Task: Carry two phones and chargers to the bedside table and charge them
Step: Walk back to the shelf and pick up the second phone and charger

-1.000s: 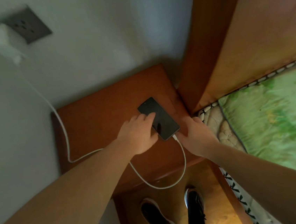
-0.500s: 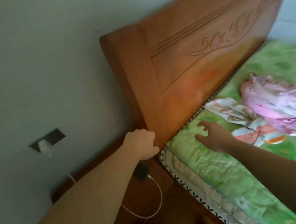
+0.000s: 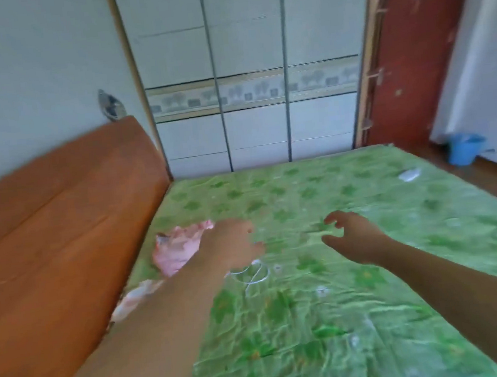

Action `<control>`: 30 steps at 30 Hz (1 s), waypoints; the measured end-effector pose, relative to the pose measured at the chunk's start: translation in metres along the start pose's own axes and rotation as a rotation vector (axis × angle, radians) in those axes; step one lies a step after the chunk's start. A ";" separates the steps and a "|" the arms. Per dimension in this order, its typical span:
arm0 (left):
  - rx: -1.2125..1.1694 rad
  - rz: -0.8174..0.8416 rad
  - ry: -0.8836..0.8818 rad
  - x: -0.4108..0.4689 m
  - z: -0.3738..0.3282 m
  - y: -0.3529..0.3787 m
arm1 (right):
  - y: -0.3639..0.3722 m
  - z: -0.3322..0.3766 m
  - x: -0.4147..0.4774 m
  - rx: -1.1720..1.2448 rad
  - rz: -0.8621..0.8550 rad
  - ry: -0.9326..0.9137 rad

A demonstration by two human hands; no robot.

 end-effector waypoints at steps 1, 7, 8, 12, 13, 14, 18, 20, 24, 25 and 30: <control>-0.023 -0.018 0.066 0.019 -0.050 -0.010 | -0.037 -0.031 -0.005 -0.006 -0.044 0.043; -0.063 -0.110 0.504 0.069 -0.333 -0.057 | -0.227 -0.190 -0.074 -0.008 -0.339 0.309; -0.061 -0.110 0.556 0.073 -0.370 -0.061 | -0.254 -0.210 -0.091 -0.018 -0.388 0.349; -0.056 -0.105 0.770 0.079 -0.495 -0.075 | -0.339 -0.272 -0.162 -0.085 -0.568 0.481; -0.068 -0.109 0.819 0.079 -0.521 -0.078 | -0.356 -0.283 -0.180 -0.104 -0.600 0.521; -0.087 -0.109 0.867 0.078 -0.545 -0.081 | -0.371 -0.293 -0.197 -0.122 -0.628 0.567; -0.138 -0.117 1.040 0.073 -0.627 -0.090 | -0.419 -0.311 -0.261 -0.192 -0.769 0.727; -0.166 -0.137 1.098 0.073 -0.661 -0.097 | -0.439 -0.315 -0.287 -0.237 -0.827 0.786; -0.211 -0.105 1.195 0.067 -0.727 -0.103 | -0.469 -0.331 -0.333 -0.319 -0.877 0.912; -0.217 -0.105 1.212 0.065 -0.744 -0.104 | -0.476 -0.337 -0.343 -0.328 -0.892 0.937; -0.295 -0.072 1.294 0.053 -0.832 -0.099 | -0.511 -0.388 -0.377 -0.315 -0.919 1.007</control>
Point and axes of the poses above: each hand's wrist, its own x-axis towards the middle knuckle, its own y-axis out of the palm, z = x × y, the point moved 10 cm from there along x, towards the middle knuckle, and after that the axes turned 12 degrees about x, right-handed, at the moved point
